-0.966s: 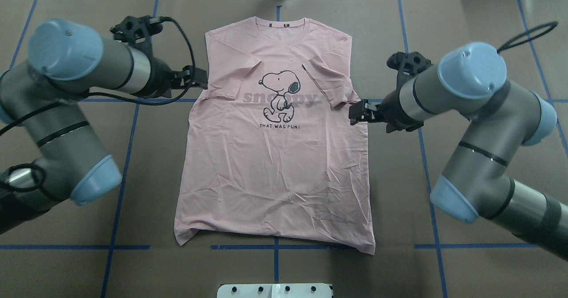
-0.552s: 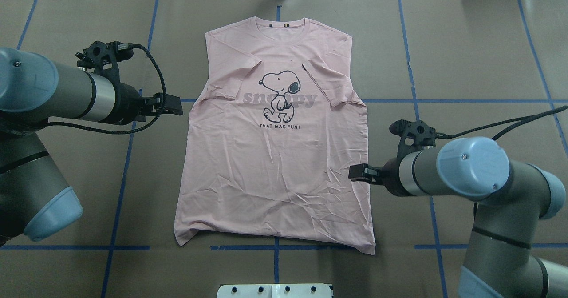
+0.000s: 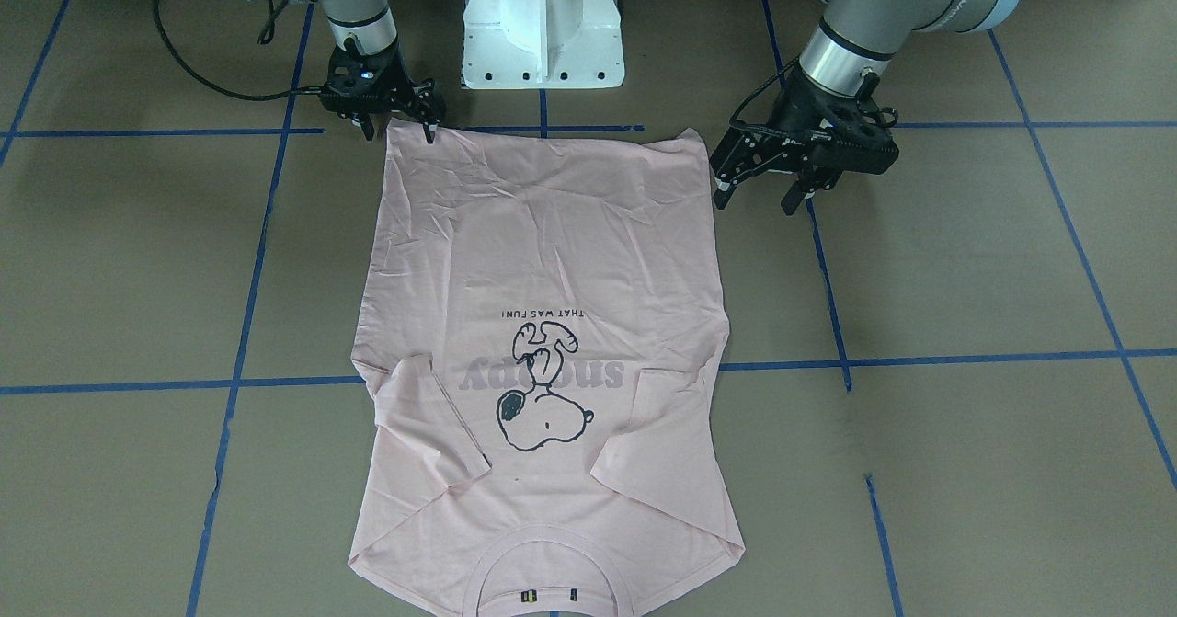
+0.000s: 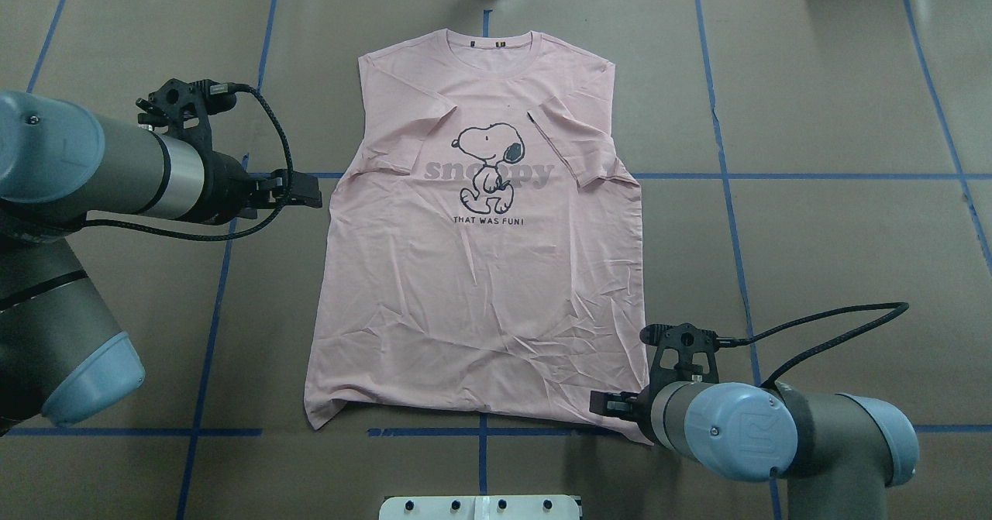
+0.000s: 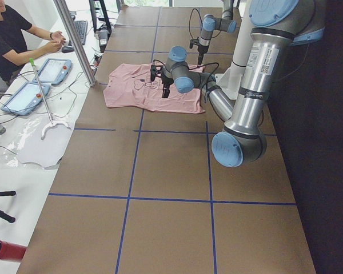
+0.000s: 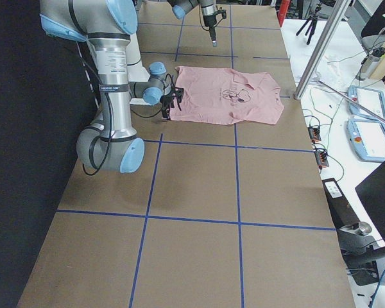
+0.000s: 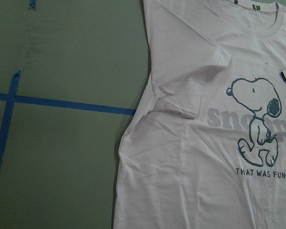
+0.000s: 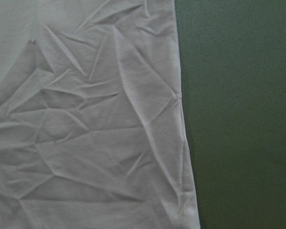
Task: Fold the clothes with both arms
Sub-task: 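Move both grippers down to the hem corners nearest the robot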
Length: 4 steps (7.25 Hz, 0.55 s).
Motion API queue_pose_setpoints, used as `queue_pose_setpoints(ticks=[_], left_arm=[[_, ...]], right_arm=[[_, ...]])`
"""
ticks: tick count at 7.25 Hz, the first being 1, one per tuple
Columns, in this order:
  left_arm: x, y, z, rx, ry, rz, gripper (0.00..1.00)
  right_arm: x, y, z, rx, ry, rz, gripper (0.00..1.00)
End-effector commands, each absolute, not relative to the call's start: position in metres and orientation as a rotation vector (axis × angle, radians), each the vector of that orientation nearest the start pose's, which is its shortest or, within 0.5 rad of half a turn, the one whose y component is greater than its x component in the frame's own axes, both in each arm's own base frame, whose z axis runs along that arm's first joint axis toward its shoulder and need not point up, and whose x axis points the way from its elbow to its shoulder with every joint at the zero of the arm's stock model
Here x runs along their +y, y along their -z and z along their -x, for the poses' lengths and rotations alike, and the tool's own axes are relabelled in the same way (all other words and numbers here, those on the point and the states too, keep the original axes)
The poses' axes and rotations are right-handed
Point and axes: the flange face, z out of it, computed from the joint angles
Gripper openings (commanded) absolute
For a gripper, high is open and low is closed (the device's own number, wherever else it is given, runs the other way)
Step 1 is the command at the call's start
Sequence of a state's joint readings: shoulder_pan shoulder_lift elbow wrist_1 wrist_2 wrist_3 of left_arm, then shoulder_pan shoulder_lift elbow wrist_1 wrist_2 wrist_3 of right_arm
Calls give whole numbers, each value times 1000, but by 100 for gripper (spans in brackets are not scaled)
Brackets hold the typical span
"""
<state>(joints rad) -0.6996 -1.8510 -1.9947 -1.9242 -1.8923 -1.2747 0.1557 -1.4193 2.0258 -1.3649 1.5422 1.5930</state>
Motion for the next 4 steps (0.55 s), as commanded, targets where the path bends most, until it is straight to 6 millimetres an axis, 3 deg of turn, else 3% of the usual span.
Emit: queue_pose_setpoints(ticks=[1,2,4], left_arm=[[-432,-271,-355,1073,189,-252,100],[-432,-269,-356,1074,186,-255,100],[-432,-269,-356,1073,185,-255,100]], right_arm=[[-214,-357,502,-814,-175,-78,99],[-214,-358,502,-812,-176,-79,91],[-216,-359,500,-811,-175,-71,26]])
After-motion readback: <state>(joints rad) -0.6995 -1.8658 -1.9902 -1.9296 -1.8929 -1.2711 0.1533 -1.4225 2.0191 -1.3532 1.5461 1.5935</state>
